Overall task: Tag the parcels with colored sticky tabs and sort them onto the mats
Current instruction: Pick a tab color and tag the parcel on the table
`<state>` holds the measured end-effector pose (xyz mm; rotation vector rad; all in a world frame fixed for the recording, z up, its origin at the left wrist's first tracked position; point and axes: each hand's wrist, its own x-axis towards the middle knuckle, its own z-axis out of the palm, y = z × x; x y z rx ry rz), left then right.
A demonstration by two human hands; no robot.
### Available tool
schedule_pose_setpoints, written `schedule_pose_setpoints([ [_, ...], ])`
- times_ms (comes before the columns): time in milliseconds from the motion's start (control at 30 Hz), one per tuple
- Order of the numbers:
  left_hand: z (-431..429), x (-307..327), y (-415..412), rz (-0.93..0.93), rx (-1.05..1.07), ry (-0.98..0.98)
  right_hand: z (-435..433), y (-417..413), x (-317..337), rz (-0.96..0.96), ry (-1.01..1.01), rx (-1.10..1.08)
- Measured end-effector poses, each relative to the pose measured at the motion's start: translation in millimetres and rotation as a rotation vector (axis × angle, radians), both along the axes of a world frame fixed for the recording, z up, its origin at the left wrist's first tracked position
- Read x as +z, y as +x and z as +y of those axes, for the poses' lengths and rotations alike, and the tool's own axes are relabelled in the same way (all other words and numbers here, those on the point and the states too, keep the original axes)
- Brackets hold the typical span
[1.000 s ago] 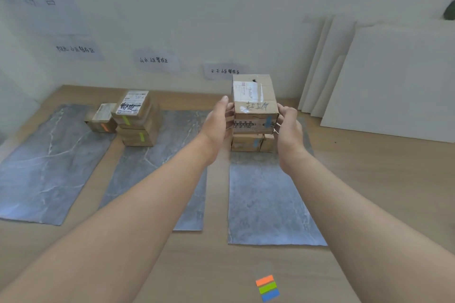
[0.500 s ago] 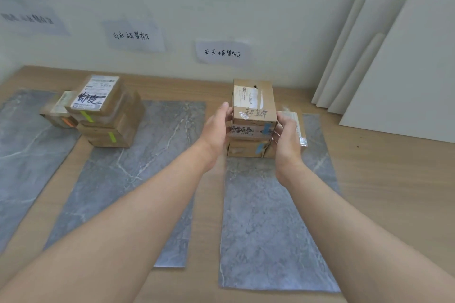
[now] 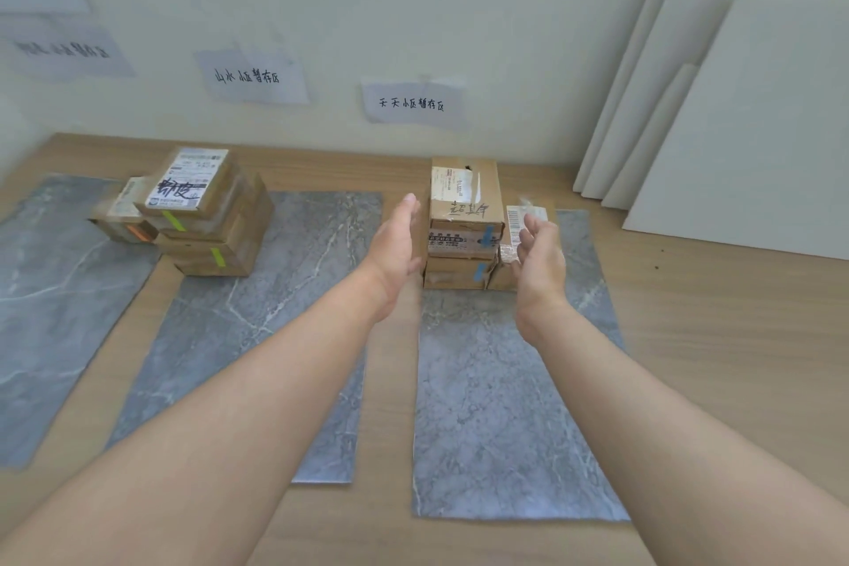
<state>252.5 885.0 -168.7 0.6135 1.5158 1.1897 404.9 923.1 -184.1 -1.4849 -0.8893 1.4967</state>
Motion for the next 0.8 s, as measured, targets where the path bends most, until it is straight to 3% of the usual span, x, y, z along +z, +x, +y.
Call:
schedule_pose_setpoints([
  [500, -173.9, 132.7, -6.5, 0.078, 0.020, 0.123, -176.4, -20.5, 139.5, 0.040, 0.153, 0.068],
  [800, -306.5, 165.6, -25.4, 0.128, -0.050, 0.126, -316.0, -47.6, 187.7, 0.039, 0.269, 0.034],
])
